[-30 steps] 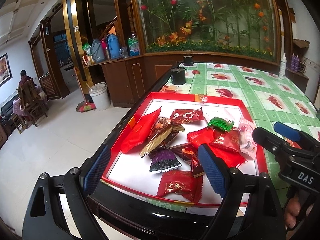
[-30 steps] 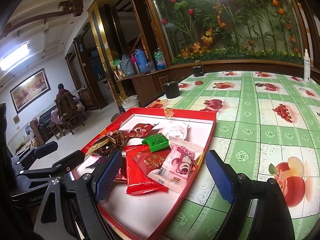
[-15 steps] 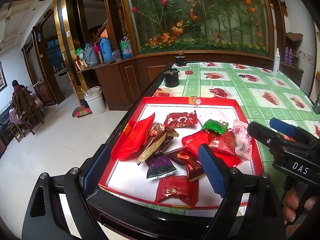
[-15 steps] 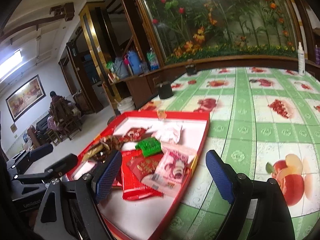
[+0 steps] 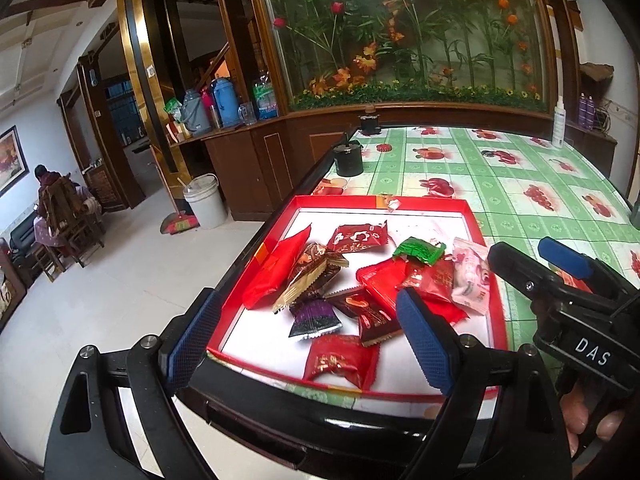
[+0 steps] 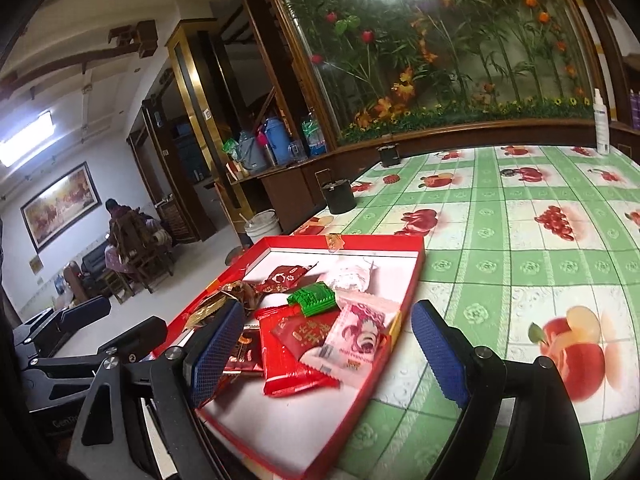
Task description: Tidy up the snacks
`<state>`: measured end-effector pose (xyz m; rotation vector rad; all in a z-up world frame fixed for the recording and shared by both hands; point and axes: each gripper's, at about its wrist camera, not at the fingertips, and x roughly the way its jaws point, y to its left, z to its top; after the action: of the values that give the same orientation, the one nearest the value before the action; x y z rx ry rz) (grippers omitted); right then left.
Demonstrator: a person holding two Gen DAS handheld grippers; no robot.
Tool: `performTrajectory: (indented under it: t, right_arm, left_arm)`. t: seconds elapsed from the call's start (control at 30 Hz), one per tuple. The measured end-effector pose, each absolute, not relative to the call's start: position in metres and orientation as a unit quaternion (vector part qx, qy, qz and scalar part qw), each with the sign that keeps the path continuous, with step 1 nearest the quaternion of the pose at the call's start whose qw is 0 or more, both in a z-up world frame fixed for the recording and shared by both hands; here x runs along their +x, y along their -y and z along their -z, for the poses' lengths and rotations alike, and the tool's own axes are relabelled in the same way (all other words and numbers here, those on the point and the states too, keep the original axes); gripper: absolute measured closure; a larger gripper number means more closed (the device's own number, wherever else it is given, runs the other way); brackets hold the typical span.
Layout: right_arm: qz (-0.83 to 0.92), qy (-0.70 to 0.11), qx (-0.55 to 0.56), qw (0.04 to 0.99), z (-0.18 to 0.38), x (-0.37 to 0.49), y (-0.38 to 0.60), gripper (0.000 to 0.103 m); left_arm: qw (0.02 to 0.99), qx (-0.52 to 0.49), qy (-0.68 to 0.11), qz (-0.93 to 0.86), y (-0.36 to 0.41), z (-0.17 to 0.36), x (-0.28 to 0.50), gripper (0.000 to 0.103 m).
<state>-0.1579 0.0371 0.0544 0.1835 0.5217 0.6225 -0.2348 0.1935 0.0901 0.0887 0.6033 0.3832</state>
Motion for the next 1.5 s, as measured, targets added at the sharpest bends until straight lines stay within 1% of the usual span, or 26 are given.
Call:
performTrajectory:
  t: [0.6, 1.03, 1.23, 1.5]
  right_arm:
    - [-0.32, -0.19, 0.112, 0.921, -0.092, -0.233, 0.006, 0.016]
    - [-0.29, -0.154, 0.075, 0.942, -0.117, -0.308, 0.009, 0.015]
    - [-0.284, -0.131, 0.063, 0.948, -0.127, -0.324, 0.008, 0.015]
    - [-0.282, -0.125, 0.051, 0.95, -0.13, -0.328, -0.004, 0.015]
  left_arm:
    - [0.943, 0.041, -0.262, -0.201, -0.164, -0.11, -0.3, 0.013]
    - [0.949, 0.029, -0.246, -0.196, -0.161, -0.116, -0.346, 0.013]
    - [0.953, 0.024, -0.235, -0.191, -0.164, -0.118, -0.351, 0.013]
    - [0.954, 0.004, -0.234, -0.186, -0.179, -0.116, -0.357, 0.013]
